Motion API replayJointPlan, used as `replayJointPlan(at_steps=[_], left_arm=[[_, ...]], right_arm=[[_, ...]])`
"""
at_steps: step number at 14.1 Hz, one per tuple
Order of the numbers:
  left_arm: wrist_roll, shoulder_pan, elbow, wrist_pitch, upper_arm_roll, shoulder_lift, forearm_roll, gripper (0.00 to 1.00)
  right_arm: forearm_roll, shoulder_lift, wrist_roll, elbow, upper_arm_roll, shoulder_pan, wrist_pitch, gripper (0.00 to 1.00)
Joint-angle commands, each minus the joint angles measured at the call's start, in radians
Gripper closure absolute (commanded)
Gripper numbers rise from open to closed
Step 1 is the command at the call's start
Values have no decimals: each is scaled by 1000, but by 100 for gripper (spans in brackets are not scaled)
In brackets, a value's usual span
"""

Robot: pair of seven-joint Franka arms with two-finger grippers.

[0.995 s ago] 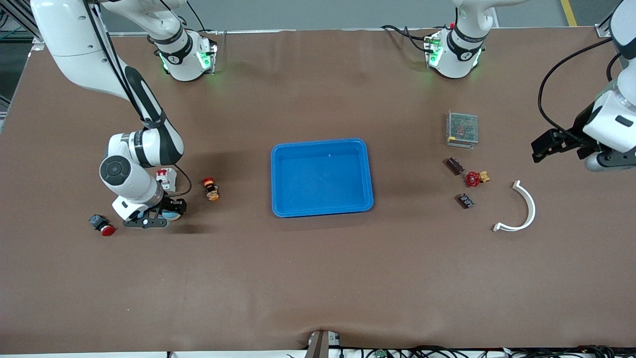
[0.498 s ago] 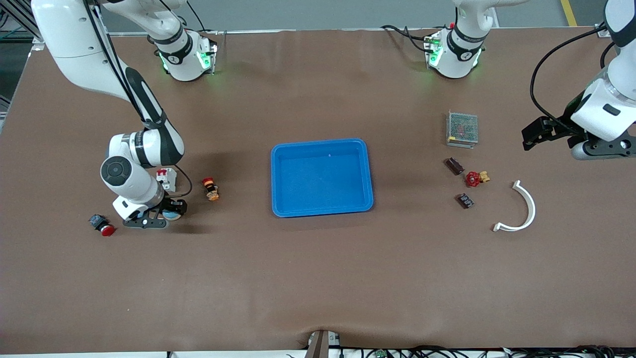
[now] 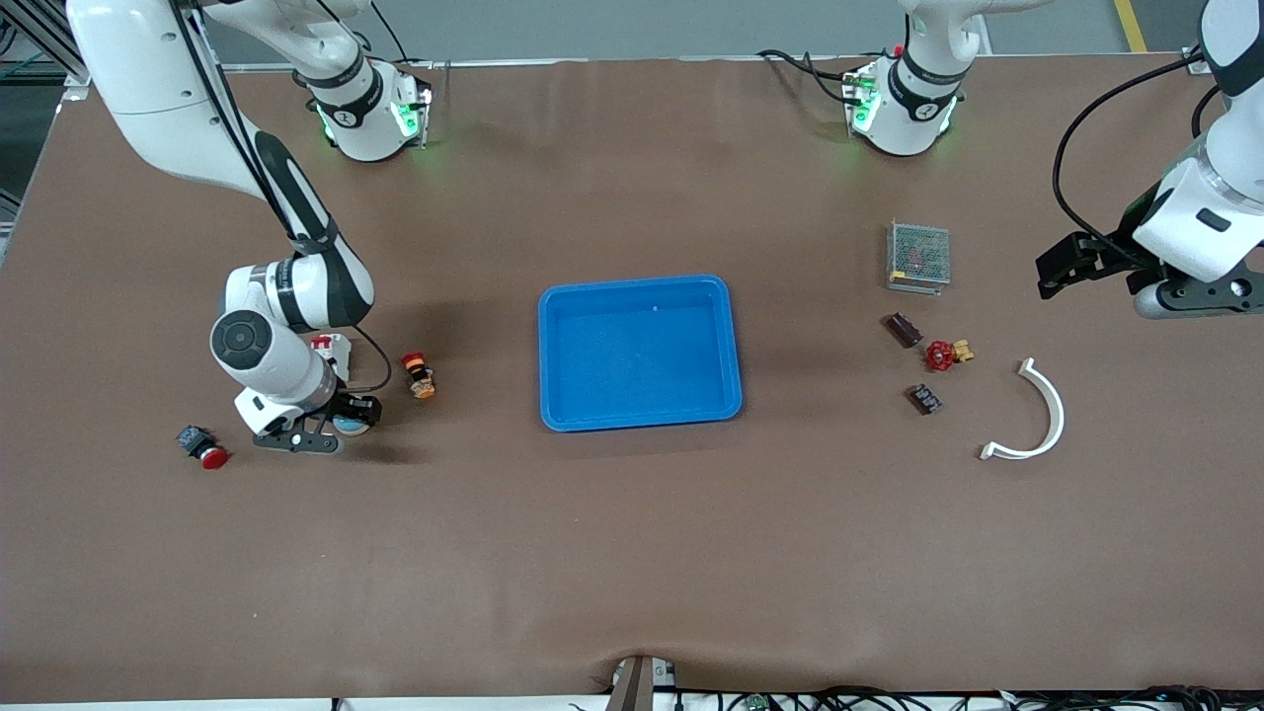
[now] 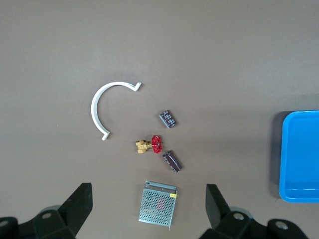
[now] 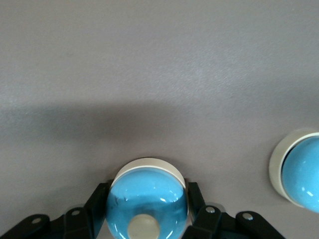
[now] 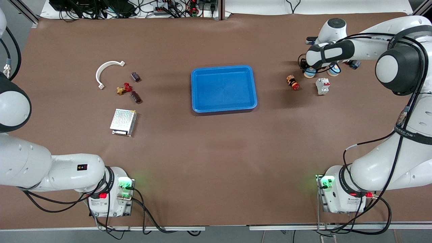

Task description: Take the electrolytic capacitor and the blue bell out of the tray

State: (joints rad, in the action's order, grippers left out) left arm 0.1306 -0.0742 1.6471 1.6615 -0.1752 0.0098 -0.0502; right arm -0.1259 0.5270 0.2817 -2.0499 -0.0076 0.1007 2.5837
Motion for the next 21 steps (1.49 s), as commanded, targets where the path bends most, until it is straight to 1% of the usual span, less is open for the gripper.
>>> replayJointPlan(at_steps=[1, 3, 4, 5, 7, 9, 11, 12, 14, 17, 19, 21], left_arm=[[0, -1, 14, -19, 5, -22, 6, 0], [0, -2, 13, -28, 5, -25, 6, 0], [1, -3, 13, -28, 5, -24, 6, 0], [1, -3, 14, -28, 3, -22, 6, 0], [1, 1, 16, -28, 3, -19, 6, 0], [1, 1, 19, -28, 0, -19, 6, 0], [45, 2, 19, -29, -26, -13, 6, 0], [53, 2, 17, -28, -27, -11, 6, 0], [53, 5, 14, -26, -29, -8, 6, 0], [46, 1, 13, -25, -29, -2, 6, 0], [46, 2, 11, -22, -29, -1, 6, 0], [46, 2, 19, -22, -29, 6, 6, 0]], right_arm=[[3, -7, 22, -4, 28, -7, -20, 100], [3, -7, 24, -4, 28, -9, -20, 100], [9, -7, 34, 2, 28, -15, -23, 83], [12, -10, 65, 2, 28, -15, -34, 1], [11, -39, 70, 11, 28, -9, -88, 0], [12, -90, 65, 43, 31, -4, -213, 0], [12, -133, 63, 94, 38, 4, -350, 0], [14, -148, 68, 108, 38, 10, -385, 0], [15, -186, 79, 113, 38, 16, -410, 0], [15, -225, 126, 114, 37, 13, -412, 0], [14, -252, 99, 119, 31, 1, -425, 0], [14, -278, 19, 145, 31, -16, -483, 0]])
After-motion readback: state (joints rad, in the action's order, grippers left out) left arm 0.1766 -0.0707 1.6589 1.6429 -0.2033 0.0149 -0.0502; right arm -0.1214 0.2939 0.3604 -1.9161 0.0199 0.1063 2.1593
